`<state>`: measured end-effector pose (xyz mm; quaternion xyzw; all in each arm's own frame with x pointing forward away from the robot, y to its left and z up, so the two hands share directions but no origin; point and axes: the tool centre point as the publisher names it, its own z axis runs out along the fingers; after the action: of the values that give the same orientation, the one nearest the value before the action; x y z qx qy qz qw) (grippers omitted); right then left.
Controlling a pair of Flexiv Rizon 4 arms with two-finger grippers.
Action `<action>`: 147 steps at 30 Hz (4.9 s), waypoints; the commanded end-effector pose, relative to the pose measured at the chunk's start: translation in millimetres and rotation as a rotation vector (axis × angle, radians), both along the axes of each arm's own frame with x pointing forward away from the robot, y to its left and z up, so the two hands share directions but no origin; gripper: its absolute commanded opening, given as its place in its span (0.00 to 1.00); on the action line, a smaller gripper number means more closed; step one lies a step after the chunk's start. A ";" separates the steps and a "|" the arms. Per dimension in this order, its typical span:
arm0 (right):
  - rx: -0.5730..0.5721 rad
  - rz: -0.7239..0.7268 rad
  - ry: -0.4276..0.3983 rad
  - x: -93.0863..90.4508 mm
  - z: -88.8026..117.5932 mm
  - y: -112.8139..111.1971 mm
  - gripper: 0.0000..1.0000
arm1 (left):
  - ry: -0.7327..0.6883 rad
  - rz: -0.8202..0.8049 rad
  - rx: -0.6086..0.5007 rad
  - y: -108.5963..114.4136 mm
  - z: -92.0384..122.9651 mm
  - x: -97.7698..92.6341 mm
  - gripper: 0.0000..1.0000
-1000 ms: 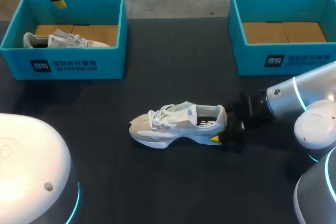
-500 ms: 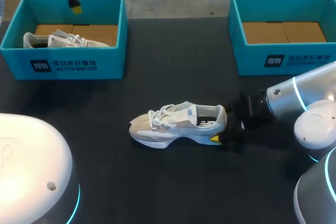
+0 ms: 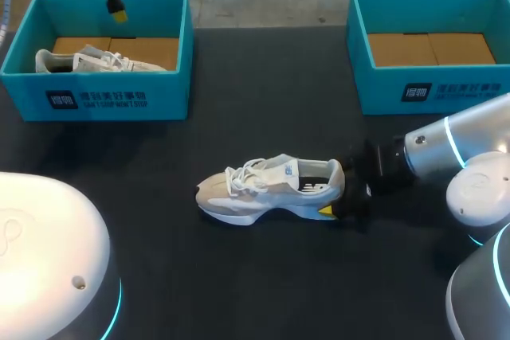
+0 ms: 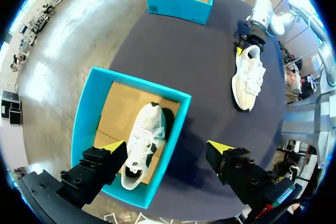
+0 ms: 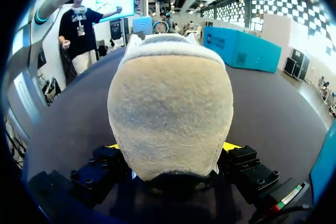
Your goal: Take the shoe out of the shoebox, open the shoe tongue, remove and reinsert the insole, then place the shoe into the shoebox
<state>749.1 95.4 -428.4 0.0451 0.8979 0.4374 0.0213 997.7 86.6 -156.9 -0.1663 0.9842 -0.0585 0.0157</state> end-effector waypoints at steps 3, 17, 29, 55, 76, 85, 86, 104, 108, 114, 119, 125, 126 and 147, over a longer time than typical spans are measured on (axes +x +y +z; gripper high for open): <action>-0.005 -0.001 0.000 -0.5 -4.4 5.0 0.00 | -0.002 -0.001 0.001 1.0 0.1 -1.2 1.00; -0.005 -0.001 0.000 -0.5 -4.4 5.0 0.00 | 0.057 0.238 -0.024 -18.0 -5.7 -16.6 1.00; -0.005 -0.001 0.000 -0.5 -4.4 5.0 0.00 | 0.109 0.490 -0.036 -59.6 -7.4 -46.2 1.00; -0.005 -0.001 0.000 -0.5 -4.4 5.0 0.00 | 0.117 0.738 -0.050 -148.9 -32.8 -115.9 1.00; -0.005 -0.001 0.000 -0.5 -4.4 5.0 0.00 | 0.160 0.888 -0.004 -209.7 -91.3 -167.9 1.00; -0.005 -0.001 0.000 -0.5 -4.4 5.0 0.00 | 0.122 1.032 -0.063 -228.1 -99.0 -194.5 1.00; -0.005 -0.001 0.000 -0.5 -4.4 5.0 0.00 | 0.119 1.041 -0.063 -229.7 -99.6 -196.4 1.00; -0.005 -0.001 0.000 -0.5 -4.4 5.0 0.00 | 0.124 1.048 -0.071 -233.3 -100.2 -202.0 1.00; -0.005 -0.001 0.000 -0.5 -4.4 5.0 0.00 | 0.124 1.048 -0.071 -233.3 -100.2 -202.0 1.00; -0.005 -0.001 0.000 -0.5 -4.4 5.0 0.00 | 0.121 1.041 -0.077 -235.1 -101.4 -205.3 1.00; -0.005 -0.001 0.000 -0.5 -4.4 5.0 0.00 | 0.105 1.073 -0.043 -245.6 -106.5 -218.1 1.00; -0.005 -0.001 0.000 -0.5 -4.4 5.0 0.00 | 0.125 1.129 0.018 -255.0 -111.1 -230.8 1.00; -0.005 -0.001 0.000 -0.5 -4.4 5.0 0.00 | 0.130 1.138 0.023 -256.9 -112.2 -232.5 1.00; -0.005 -0.001 0.000 -0.5 -4.4 5.0 0.00 | 0.120 1.109 0.175 -310.5 -141.1 -256.8 1.00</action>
<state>749.1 95.6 -428.5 0.0451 0.8979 0.4374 0.0213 740.3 -212.4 -295.4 -0.6620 0.7488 0.0288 -0.0173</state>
